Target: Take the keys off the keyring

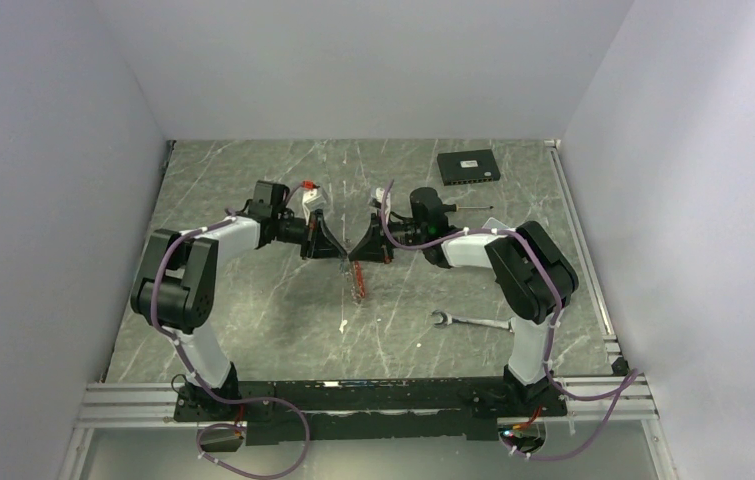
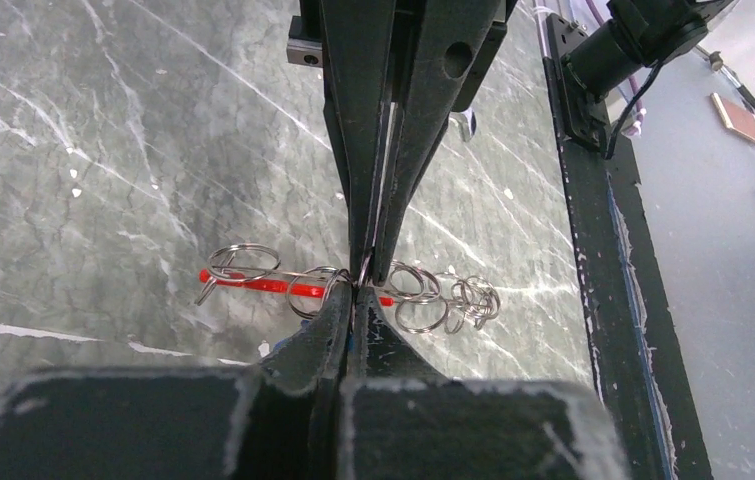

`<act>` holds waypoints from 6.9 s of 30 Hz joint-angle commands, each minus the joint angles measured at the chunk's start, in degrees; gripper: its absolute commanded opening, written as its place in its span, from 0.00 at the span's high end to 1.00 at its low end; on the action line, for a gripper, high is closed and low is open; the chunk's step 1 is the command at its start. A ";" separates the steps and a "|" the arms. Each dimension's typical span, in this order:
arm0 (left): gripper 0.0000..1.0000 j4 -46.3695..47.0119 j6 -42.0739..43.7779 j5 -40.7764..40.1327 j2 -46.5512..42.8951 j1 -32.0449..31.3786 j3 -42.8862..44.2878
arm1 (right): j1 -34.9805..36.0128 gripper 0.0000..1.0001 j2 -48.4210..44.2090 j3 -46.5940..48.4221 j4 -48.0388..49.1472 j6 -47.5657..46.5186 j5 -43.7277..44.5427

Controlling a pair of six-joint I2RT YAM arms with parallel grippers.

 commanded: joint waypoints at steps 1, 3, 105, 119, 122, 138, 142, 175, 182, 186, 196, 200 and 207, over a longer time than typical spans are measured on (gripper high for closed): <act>1.00 -8.63 4.66 0.14 0.77 -0.57 3.96 | -0.35 0.97 -2.43 1.95 1.14 -4.68 -1.66; 1.00 -11.90 6.54 -0.86 1.04 -0.72 5.23 | -0.35 0.78 -3.10 5.11 -9.47 -12.48 -1.78; 0.87 -2.25 -0.86 3.57 3.91 -0.83 1.30 | 0.96 1.00 -4.89 0.81 -3.00 -6.95 2.90; 0.81 2.78 -6.81 4.31 5.53 -1.97 0.14 | -0.53 1.00 -3.42 -6.72 19.34 8.61 5.76; 0.82 6.11 -9.27 4.73 5.94 -1.97 -0.19 | -0.61 1.00 -3.17 -8.42 23.55 10.79 7.68; 1.00 -14.80 8.70 -3.57 2.80 -2.87 6.00 | -1.43 0.67 -7.31 3.20 -18.95 -17.98 0.65; 1.00 -14.89 9.65 -4.43 2.76 -3.84 5.89 | -0.96 0.64 -8.56 4.96 -25.90 -23.10 1.94; 1.00 -9.90 11.88 -11.73 -3.56 -7.34 2.31 | 2.71 0.78 0.17 15.10 -40.76 -22.87 6.05; 1.00 -10.42 11.34 -12.08 -3.65 -7.34 2.96 | 3.27 0.99 0.57 15.91 -43.78 -25.44 7.64; 1.00 -10.72 10.94 -12.26 -3.50 -7.34 3.36 | 3.29 1.00 0.02 15.25 -43.87 -26.16 8.28; 0.67 -10.12 3.88 -8.61 -0.96 -3.57 4.95 | 3.22 1.00 -7.22 4.90 -23.40 -19.03 12.89; 0.63 -9.45 3.60 -7.48 -0.92 -3.03 4.28 | 3.20 1.00 -7.87 2.67 -18.22 -17.30 12.66; 0.63 -11.26 5.83 -6.27 -0.67 -3.03 3.76 | 3.22 1.00 -8.41 0.58 -15.39 -16.57 13.63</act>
